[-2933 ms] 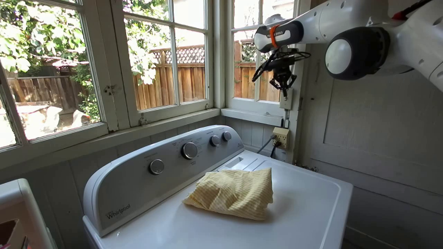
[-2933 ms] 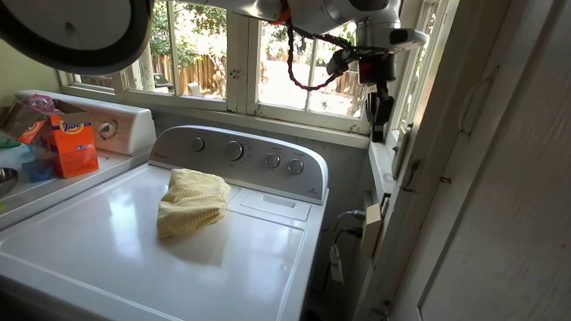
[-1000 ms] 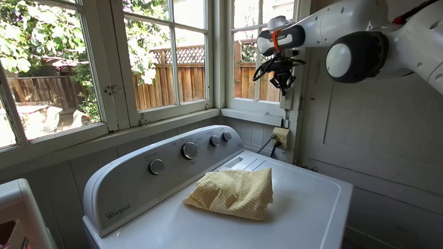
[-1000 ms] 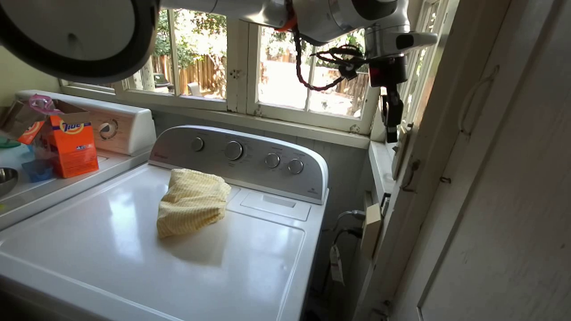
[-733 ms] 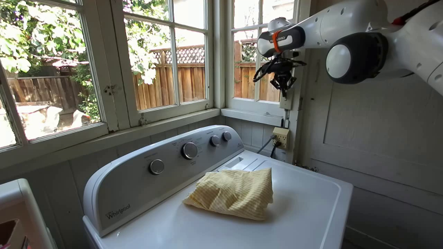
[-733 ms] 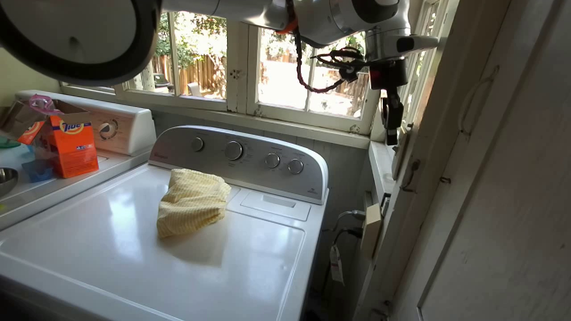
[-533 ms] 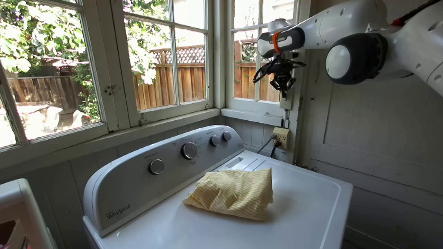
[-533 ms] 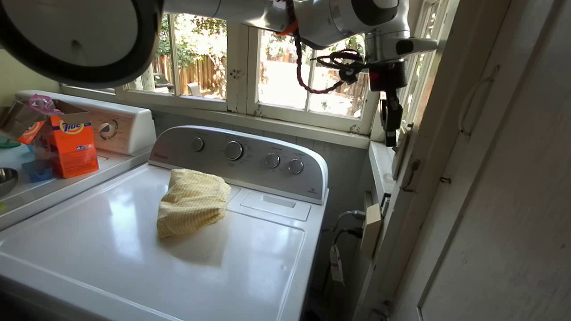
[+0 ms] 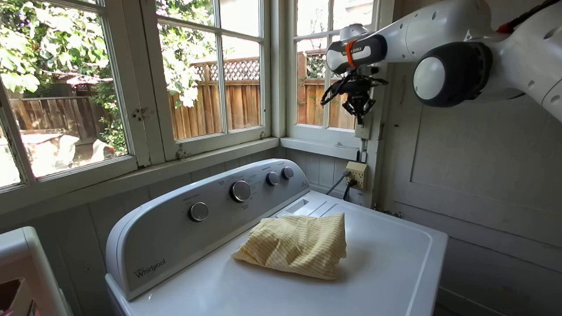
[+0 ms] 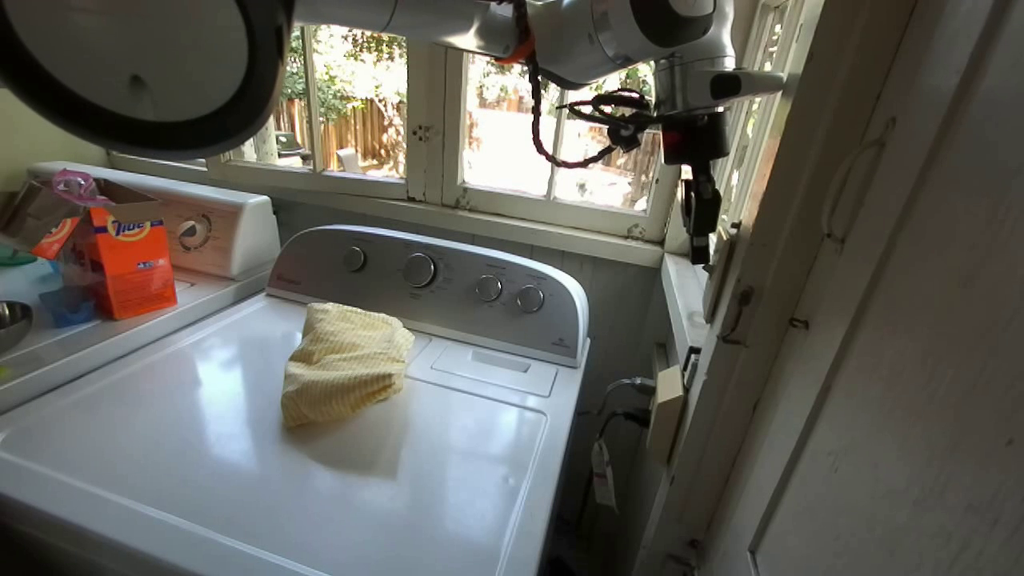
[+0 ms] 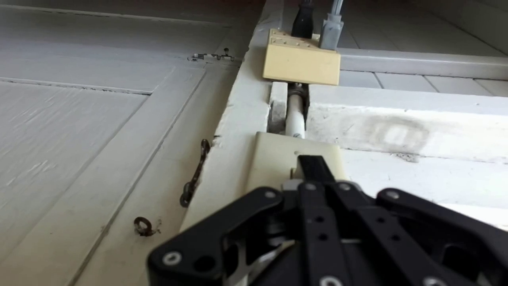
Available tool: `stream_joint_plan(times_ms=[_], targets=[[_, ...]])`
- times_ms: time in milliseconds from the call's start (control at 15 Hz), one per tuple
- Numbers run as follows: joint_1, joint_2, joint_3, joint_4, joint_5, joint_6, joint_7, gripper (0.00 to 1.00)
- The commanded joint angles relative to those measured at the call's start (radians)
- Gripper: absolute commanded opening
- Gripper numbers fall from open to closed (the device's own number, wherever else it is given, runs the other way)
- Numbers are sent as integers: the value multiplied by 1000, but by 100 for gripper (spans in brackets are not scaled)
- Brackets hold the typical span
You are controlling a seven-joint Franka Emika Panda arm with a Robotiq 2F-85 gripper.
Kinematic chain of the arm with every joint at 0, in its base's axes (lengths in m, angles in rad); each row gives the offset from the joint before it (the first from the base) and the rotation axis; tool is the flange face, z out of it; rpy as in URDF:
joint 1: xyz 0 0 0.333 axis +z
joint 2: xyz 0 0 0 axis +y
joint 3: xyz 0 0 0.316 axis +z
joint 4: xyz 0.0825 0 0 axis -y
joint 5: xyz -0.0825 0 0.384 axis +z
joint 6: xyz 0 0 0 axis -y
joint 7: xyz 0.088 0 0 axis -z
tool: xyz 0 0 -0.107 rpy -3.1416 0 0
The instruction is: Turn off the switch
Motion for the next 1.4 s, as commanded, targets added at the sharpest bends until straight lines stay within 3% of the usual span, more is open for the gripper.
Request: stream_joint_plan(times_ms=[0, 667, 933, 1067, 1333], targets=[[-24, 22, 19, -6, 29, 19, 3, 0], [-30, 35, 36, -28, 28, 15, -3, 0], [-20, -7, 39, -41, 19, -42, -27, 0], [-21, -40, 43, -51, 16, -96, -84, 0], [-44, -112, 66, -85, 15, -123, -352, 0]])
